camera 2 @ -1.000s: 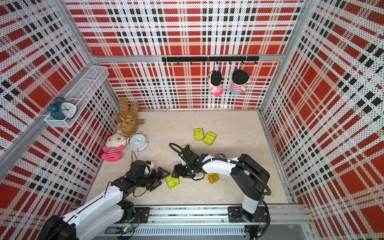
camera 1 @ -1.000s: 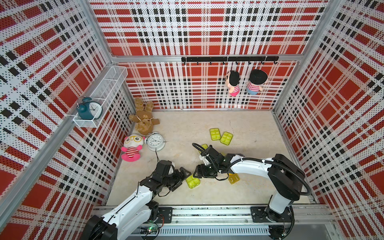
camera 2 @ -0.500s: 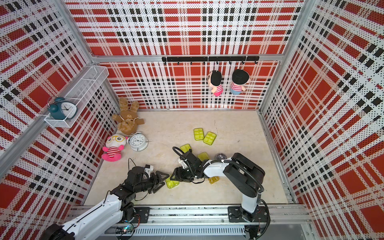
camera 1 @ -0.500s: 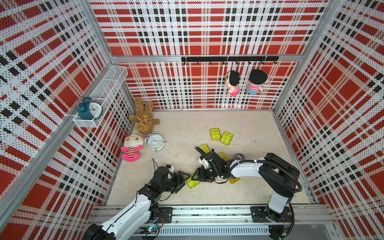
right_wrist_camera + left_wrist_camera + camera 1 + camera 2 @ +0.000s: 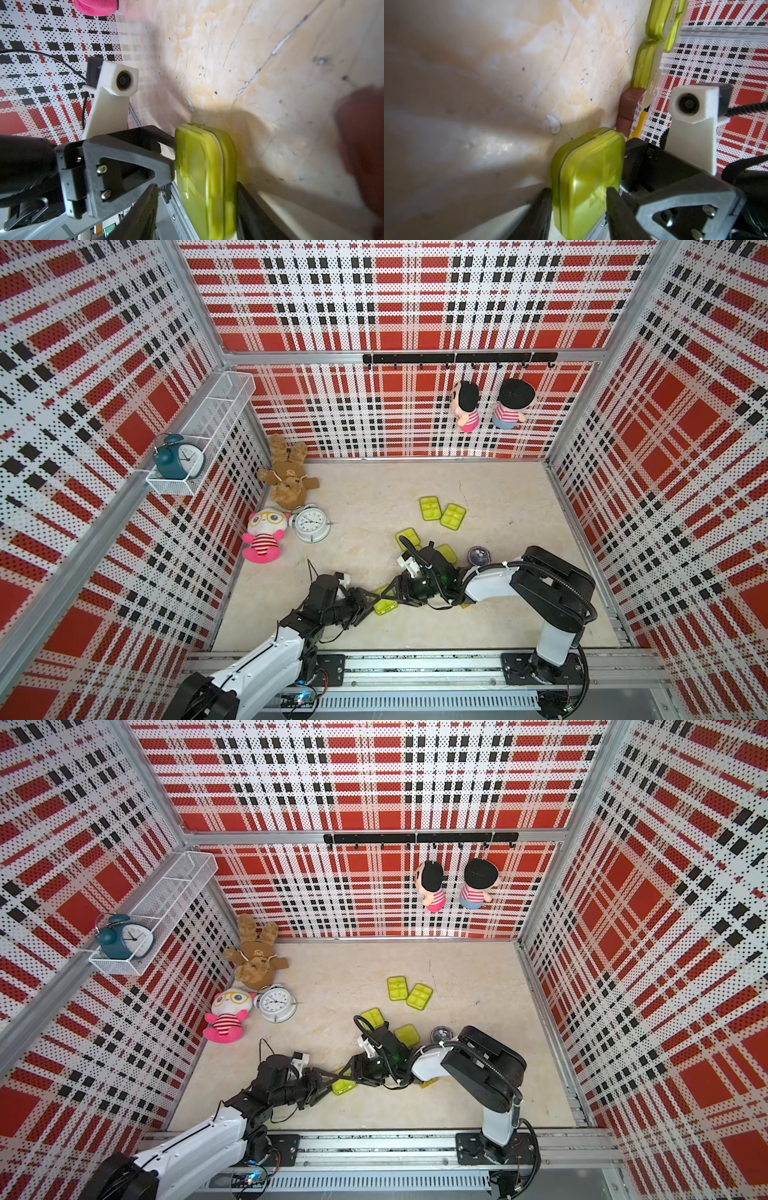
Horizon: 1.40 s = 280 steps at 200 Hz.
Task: Close pillboxes
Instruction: Pick up the pillbox at the center of the board, then close the lid on the pillbox.
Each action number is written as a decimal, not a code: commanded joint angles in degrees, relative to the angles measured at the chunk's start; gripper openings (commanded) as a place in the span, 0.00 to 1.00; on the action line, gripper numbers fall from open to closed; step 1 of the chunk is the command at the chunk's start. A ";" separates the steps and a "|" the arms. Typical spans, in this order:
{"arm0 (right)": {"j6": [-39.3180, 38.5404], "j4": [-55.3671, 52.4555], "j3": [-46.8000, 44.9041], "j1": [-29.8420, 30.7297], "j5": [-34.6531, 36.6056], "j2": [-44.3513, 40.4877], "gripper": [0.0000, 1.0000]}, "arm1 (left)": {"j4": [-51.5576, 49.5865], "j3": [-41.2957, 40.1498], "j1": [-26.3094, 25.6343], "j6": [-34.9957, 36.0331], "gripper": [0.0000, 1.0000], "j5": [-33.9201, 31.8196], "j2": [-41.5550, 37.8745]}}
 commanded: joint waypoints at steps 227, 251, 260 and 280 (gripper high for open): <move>9.75 13.18 -10.05 -2.46 4.18 -15.08 0.29 | 8.80 7.01 4.23 2.77 0.98 10.35 -0.05; 6.18 3.54 -7.71 -3.19 4.65 -16.89 0.29 | 7.90 8.10 4.48 3.58 0.98 9.83 2.10; 4.94 1.48 -7.20 -3.33 4.04 -16.55 0.29 | 8.64 7.72 4.37 3.83 0.98 10.23 3.22; 5.81 3.54 -8.59 -3.31 3.82 -15.80 0.28 | 8.78 7.14 3.64 3.80 0.98 9.55 3.45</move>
